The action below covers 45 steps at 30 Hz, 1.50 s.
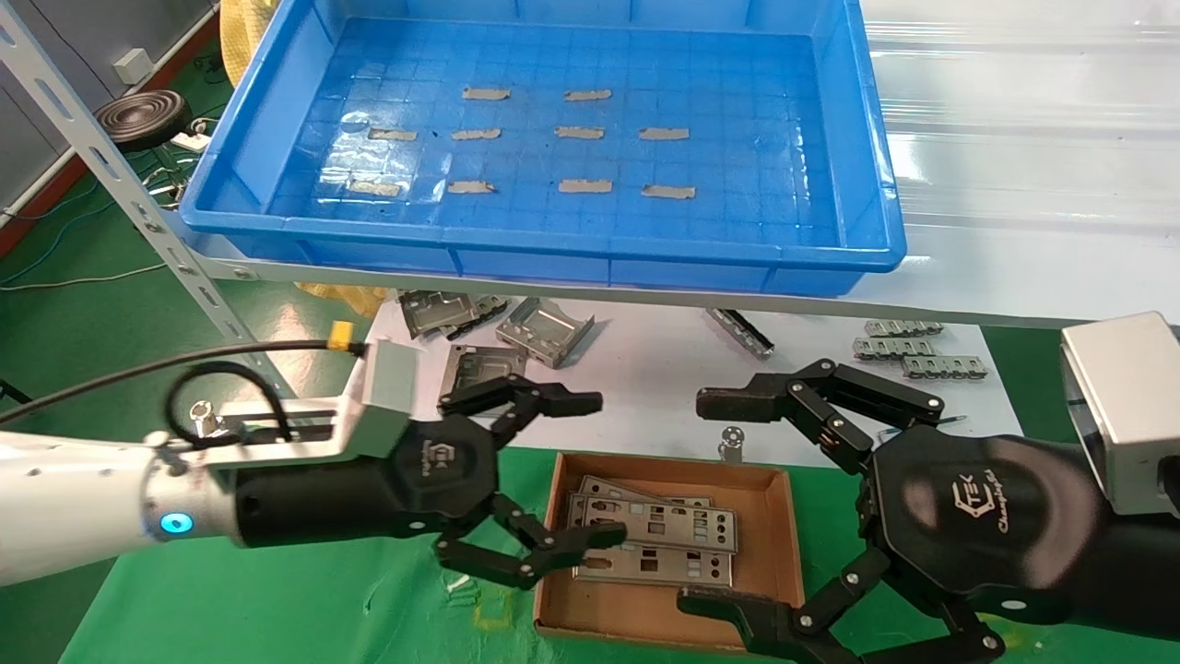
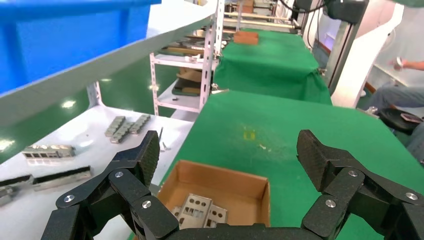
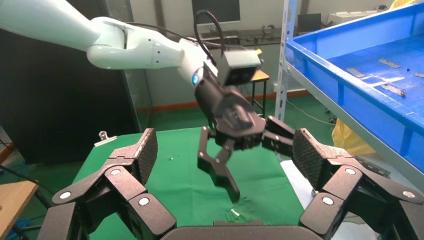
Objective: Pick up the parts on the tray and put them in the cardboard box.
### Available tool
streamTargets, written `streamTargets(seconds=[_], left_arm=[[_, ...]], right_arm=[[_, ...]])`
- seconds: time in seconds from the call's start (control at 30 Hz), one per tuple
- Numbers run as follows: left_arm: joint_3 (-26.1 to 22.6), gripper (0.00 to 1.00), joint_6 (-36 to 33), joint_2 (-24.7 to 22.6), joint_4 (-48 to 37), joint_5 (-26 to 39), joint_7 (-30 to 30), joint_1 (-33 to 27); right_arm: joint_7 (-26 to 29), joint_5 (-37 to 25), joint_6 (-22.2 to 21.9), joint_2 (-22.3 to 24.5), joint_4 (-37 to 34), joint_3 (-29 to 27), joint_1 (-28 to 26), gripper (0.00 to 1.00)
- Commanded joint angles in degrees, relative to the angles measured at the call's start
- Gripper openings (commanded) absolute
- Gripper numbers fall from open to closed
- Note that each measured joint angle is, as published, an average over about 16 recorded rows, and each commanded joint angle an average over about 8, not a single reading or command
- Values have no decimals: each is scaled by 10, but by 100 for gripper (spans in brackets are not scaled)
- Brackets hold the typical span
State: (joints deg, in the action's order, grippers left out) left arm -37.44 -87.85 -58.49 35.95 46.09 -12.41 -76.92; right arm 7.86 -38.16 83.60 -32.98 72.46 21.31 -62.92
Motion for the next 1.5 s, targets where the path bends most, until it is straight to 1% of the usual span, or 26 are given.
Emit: streamTargets(seconds=[0.03, 1.13, 1.33, 1.5], left_arm=[[12, 100, 1, 13, 21, -2, 13, 9], [209, 100, 21, 229, 368, -41, 226, 150], [227, 100, 22, 248, 398, -46, 240, 162], [224, 100, 22, 245, 393, -46, 237, 161]], right_arm=[[0, 0, 0, 0, 0, 0, 0, 100], [0, 0, 0, 0, 0, 0, 0, 100], [0, 0, 0, 0, 0, 0, 0, 100], [0, 0, 0, 0, 0, 0, 0, 100]])
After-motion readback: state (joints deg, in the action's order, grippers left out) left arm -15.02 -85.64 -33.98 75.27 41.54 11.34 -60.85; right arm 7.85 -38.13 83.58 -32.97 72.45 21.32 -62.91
